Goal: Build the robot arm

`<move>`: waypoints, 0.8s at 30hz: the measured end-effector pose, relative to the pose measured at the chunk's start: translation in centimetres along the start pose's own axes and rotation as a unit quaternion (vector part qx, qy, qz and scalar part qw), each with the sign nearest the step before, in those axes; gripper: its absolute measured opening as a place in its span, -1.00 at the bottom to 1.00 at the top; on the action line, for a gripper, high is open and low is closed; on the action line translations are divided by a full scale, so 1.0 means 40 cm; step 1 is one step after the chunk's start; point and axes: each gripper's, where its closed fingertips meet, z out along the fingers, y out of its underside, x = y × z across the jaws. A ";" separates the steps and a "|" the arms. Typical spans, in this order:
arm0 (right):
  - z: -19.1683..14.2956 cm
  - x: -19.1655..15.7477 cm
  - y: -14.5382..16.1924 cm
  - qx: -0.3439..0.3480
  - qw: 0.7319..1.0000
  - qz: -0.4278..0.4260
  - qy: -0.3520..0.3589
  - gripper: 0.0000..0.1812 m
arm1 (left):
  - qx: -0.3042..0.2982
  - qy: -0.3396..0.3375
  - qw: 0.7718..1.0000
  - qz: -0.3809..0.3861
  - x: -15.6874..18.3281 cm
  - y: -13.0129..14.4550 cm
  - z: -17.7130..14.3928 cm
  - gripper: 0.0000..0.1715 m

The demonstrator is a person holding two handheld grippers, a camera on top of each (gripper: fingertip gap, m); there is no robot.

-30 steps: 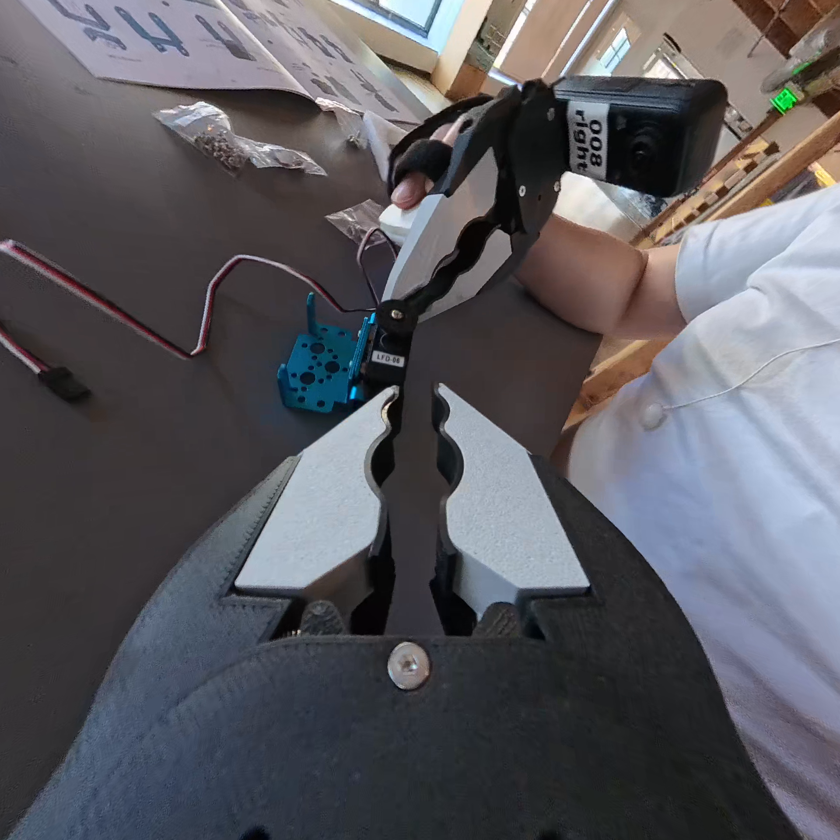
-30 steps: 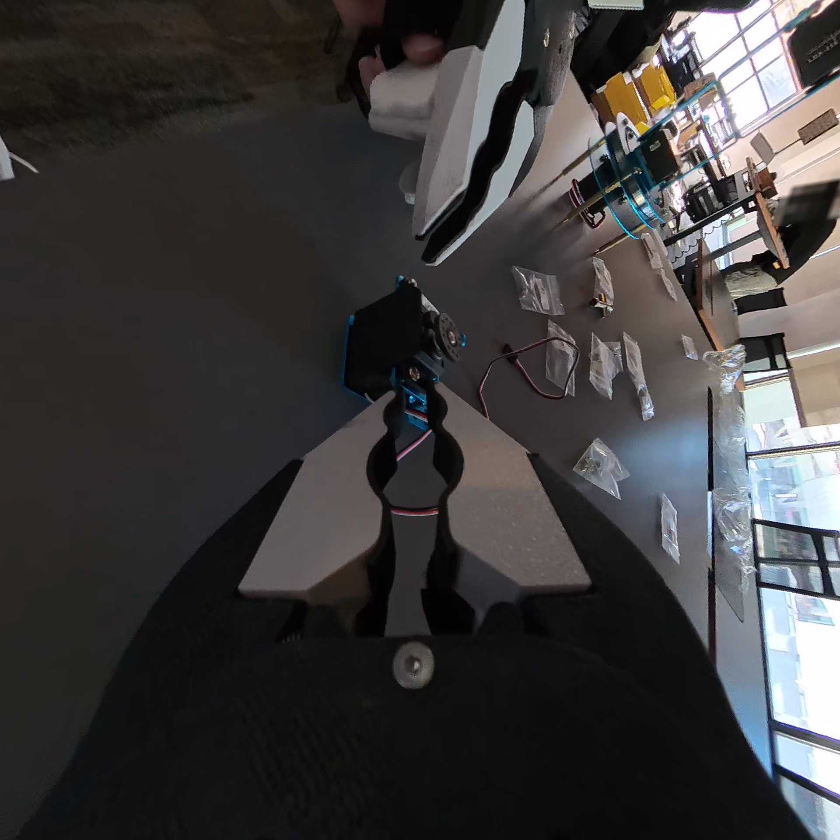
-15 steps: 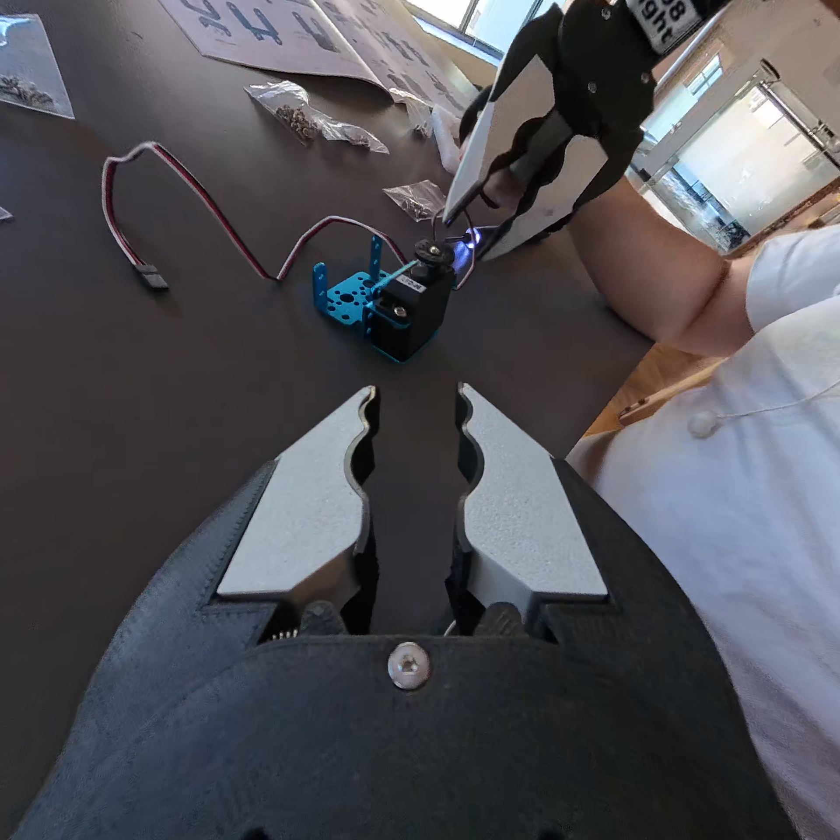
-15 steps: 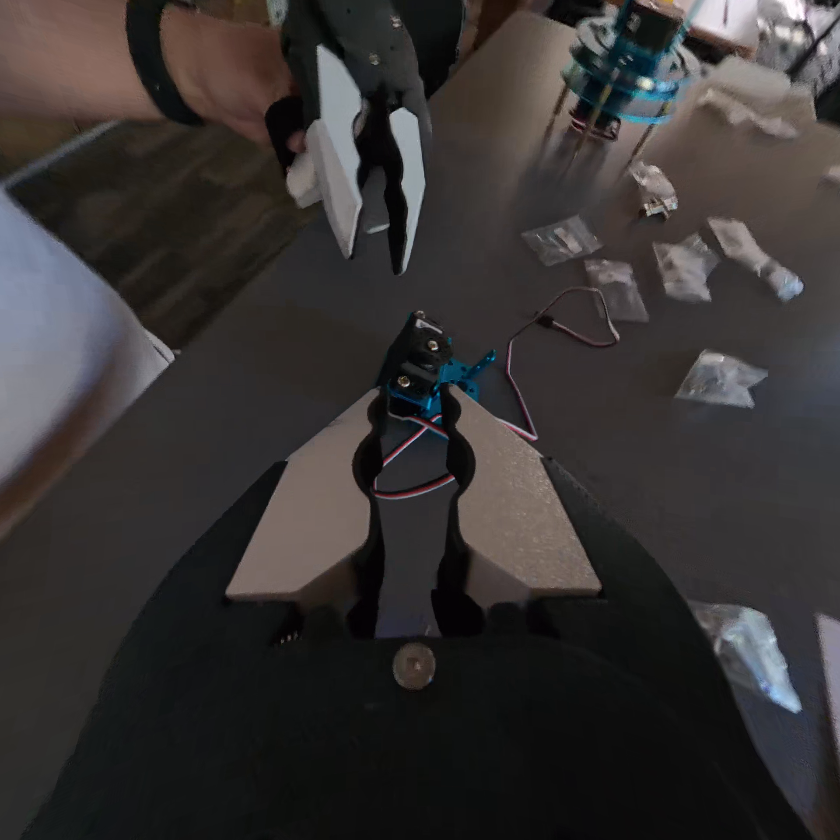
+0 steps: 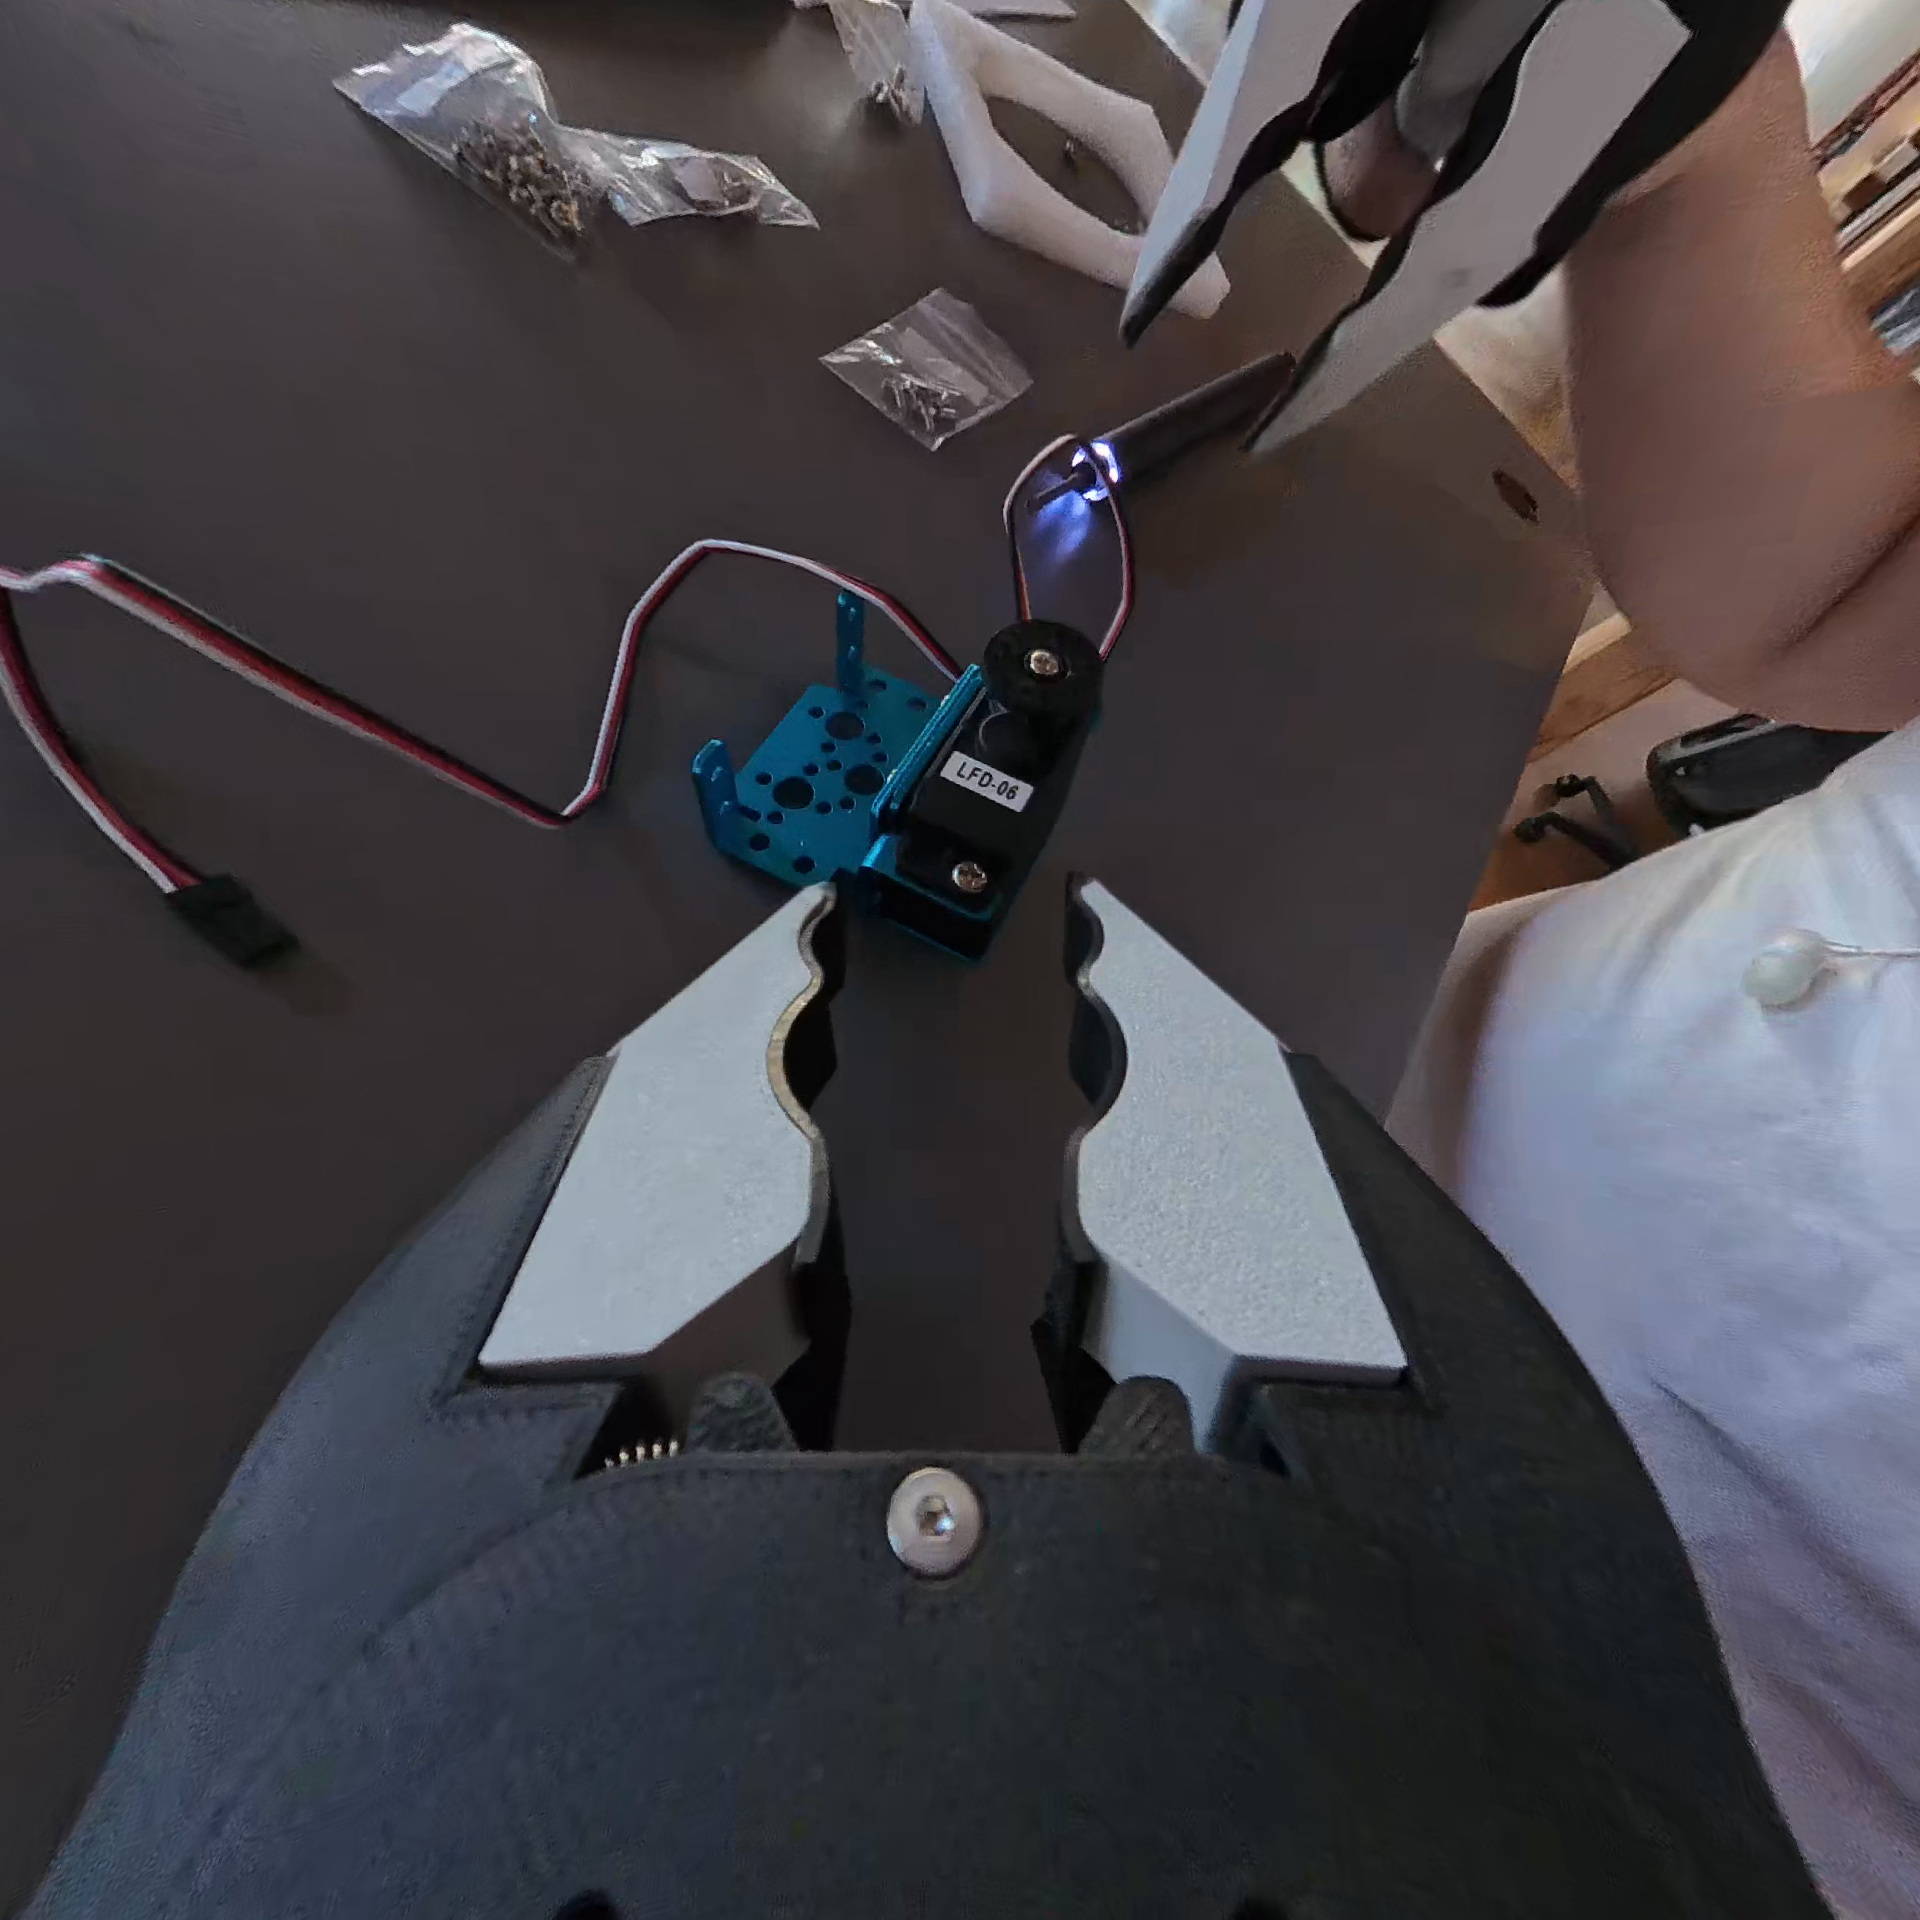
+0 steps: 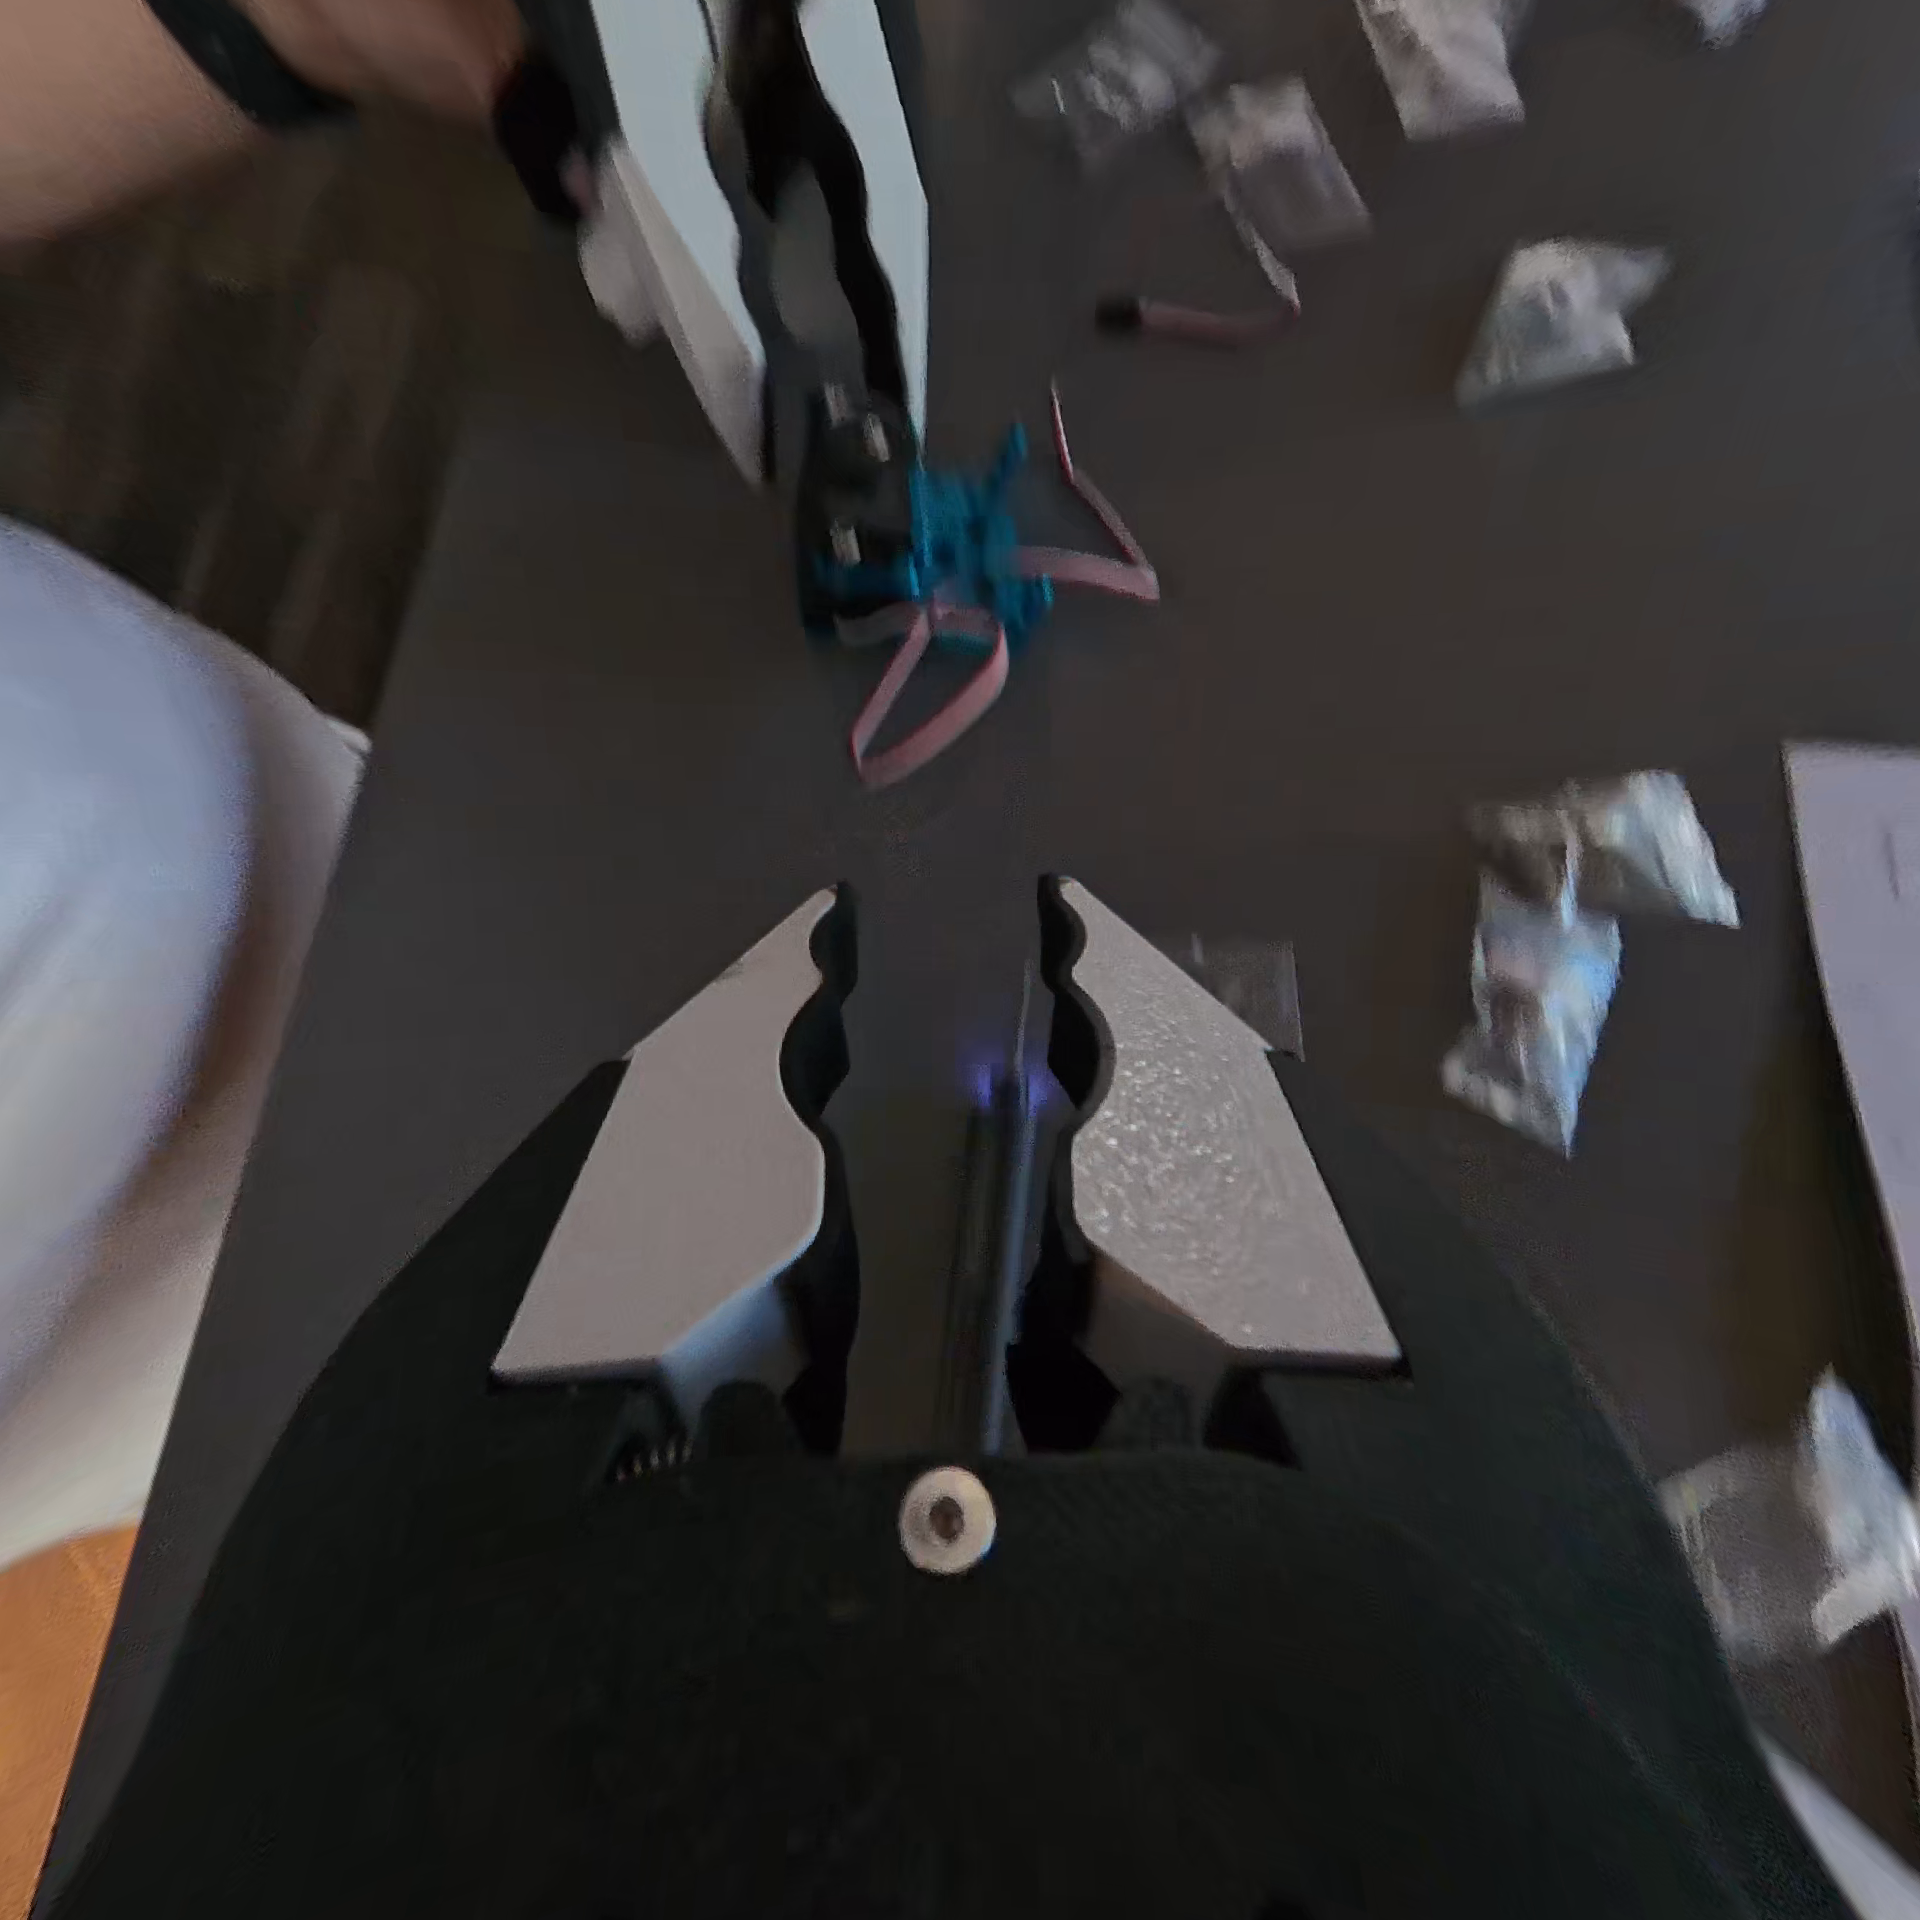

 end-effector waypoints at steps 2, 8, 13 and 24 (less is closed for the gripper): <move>-0.047 0.013 0.088 -0.024 0.999 0.022 0.026 -0.60 | 0.000 -0.001 1.000 0.007 0.001 -0.001 0.001 -0.54; -0.108 0.014 0.228 -0.008 0.993 0.079 0.083 -0.61 | -0.009 -0.002 1.000 0.015 0.001 0.001 0.008 -0.67; -0.127 0.035 0.271 0.009 0.992 0.089 0.092 -0.64 | -0.001 0.001 1.000 0.003 0.007 0.004 0.002 -0.63; -0.129 0.038 0.286 -0.095 0.988 -0.053 0.111 -0.81 | 0.090 -0.044 0.994 -0.037 0.032 -0.010 -0.122 -0.57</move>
